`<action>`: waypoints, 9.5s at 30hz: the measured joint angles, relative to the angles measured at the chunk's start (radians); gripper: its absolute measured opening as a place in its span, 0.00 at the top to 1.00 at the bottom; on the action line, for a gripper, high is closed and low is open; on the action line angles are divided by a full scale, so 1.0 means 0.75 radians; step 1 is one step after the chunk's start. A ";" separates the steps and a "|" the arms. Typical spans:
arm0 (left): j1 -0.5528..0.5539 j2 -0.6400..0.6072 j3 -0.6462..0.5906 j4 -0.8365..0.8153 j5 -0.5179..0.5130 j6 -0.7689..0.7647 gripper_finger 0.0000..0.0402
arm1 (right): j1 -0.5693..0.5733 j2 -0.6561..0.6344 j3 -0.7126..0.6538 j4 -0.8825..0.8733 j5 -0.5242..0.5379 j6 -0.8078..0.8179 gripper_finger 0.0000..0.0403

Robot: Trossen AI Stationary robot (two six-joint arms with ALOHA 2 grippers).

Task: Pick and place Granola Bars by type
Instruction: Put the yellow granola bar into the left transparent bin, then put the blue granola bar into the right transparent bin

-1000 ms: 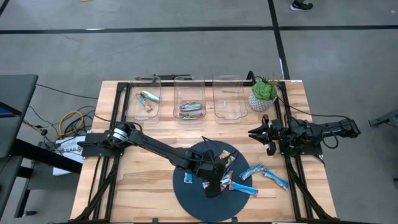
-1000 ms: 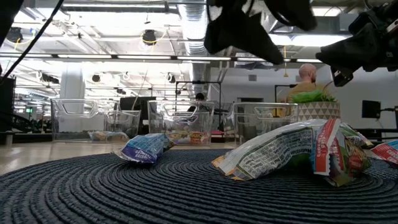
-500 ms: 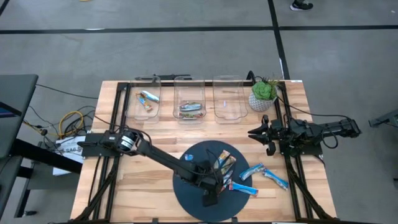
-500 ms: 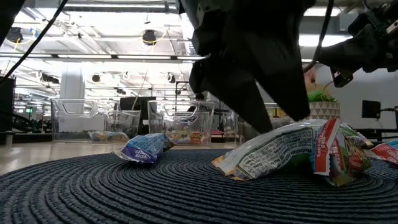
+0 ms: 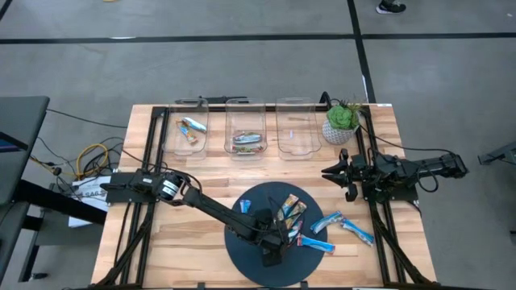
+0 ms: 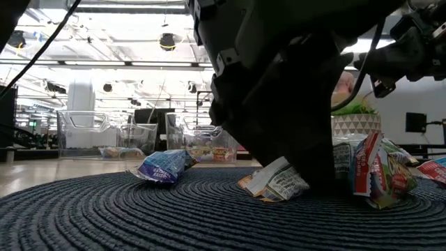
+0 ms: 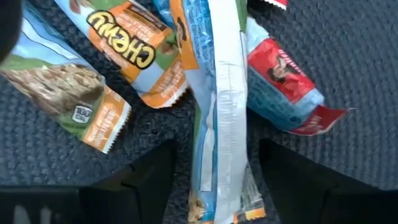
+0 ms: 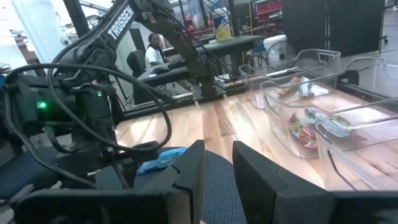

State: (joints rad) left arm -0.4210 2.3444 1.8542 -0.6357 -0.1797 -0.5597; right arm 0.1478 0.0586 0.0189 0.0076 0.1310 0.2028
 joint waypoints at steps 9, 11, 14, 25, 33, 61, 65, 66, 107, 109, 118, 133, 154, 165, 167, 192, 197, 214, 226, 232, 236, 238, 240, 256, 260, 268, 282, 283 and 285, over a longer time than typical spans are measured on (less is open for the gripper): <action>0.001 0.001 0.000 -0.003 -0.025 0.050 0.52 | 0.000 0.000 0.000 0.000 0.000 0.000 0.81; 0.001 0.001 0.000 -0.003 -0.024 0.061 0.57 | 0.000 0.000 0.000 0.000 0.000 0.000 0.81; 0.001 0.001 0.000 -0.003 -0.016 0.085 0.67 | 0.000 0.000 0.000 0.000 0.000 0.000 0.81; 0.001 0.001 0.040 -0.003 0.027 0.090 0.82 | 0.001 0.000 0.000 0.000 0.000 0.000 0.81; 0.002 0.001 0.165 -0.004 0.022 0.092 0.80 | 0.000 0.000 0.000 0.000 0.000 0.000 0.81; 0.123 -0.066 0.656 -0.164 -0.106 0.284 0.80 | 0.000 0.000 0.000 -0.001 0.000 0.000 0.81; 0.150 -0.082 0.656 -0.223 -0.107 0.284 0.80 | 0.001 0.000 0.000 -0.001 0.000 0.000 0.81; 0.159 -0.084 0.656 -0.229 -0.109 0.284 0.80 | 0.000 0.000 0.000 0.000 0.000 0.000 0.81; 0.387 -0.215 0.402 -0.405 -0.255 0.439 0.80 | 0.000 0.000 0.000 -0.001 0.000 0.000 0.81; 0.387 -0.266 0.296 -0.340 -0.253 0.429 0.80 | 0.000 0.000 0.000 0.000 0.000 0.000 0.81; 0.387 -0.615 -0.330 -0.018 -0.244 0.355 0.80 | 0.001 0.000 0.000 0.000 0.000 0.000 0.81; 0.390 -1.242 -1.050 0.017 -0.242 0.264 0.80 | 0.000 0.000 0.000 0.000 0.000 0.000 0.81; 0.391 -1.964 -1.543 -0.231 -0.212 0.134 0.80 | 0.000 0.000 0.000 0.000 0.000 0.000 0.81; 0.390 -2.029 -1.585 -0.243 -0.220 0.134 0.80 | 0.000 0.000 0.000 0.000 0.000 0.000 0.81; 0.390 -2.029 -1.585 -0.243 -0.221 0.133 0.80 | 0.000 0.000 0.000 0.000 0.000 0.000 0.81; 0.983 -2.028 -1.584 -0.090 -0.321 0.014 0.80 | 0.001 0.000 0.000 0.000 0.000 0.000 0.81; 1.141 -2.027 -1.584 -0.050 -0.320 -0.119 0.80 | 0.000 0.000 0.000 -0.001 0.000 0.000 0.81; 1.392 -2.027 -1.584 0.035 -0.338 -0.444 0.80 | 0.000 0.000 0.000 -0.001 0.000 0.000 0.81; 1.402 -2.026 -1.584 0.029 -0.409 -1.193 0.80 | 0.001 0.000 0.000 -0.001 0.000 0.000 0.81; 1.402 -2.026 -1.584 0.029 -0.410 -1.423 0.80 | 0.000 0.000 0.000 -0.001 0.000 0.000 0.81; 1.402 -1.996 -1.582 0.024 -0.401 -1.402 0.80 | 0.000 0.000 0.000 -0.001 0.000 0.000 0.81; 1.402 -1.967 -1.582 0.024 -0.391 -1.401 0.80 | 0.000 0.000 0.000 -0.001 0.000 0.000 0.81; 1.402 -1.934 -1.582 0.025 -0.385 -1.401 0.80 | 0.000 0.000 0.000 0.000 0.000 0.000 0.81; 1.380 -1.890 -1.582 0.293 -0.280 -1.014 0.80 | 0.001 0.000 0.000 -0.001 0.000 -0.001 0.81; 1.337 -1.890 -1.582 0.395 -0.218 -0.786 0.80 | 0.000 0.000 0.000 -0.001 0.000 0.000 0.81; 1.199 -1.890 -1.583 0.511 -0.081 -0.402 0.80 | 0.000 0.000 0.000 -0.001 0.000 0.000 0.81; 0.811 -1.890 -1.583 0.567 0.302 0.489 0.80 | 0.000 0.000 0.000 0.000 0.000 0.000 0.81; 0.782 -1.890 -1.583 0.563 0.331 0.590 0.80 | 0.001 0.000 0.000 0.000 0.000 0.000 0.81; 0.722 -1.890 -1.583 0.543 0.388 0.803 0.80 | 0.000 0.000 0.000 -0.001 0.000 -0.001 0.81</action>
State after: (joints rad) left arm 0.1205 0.9272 0.6670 -0.2286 0.1111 0.0422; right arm 0.1478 0.0589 0.0189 0.0071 0.1310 0.2024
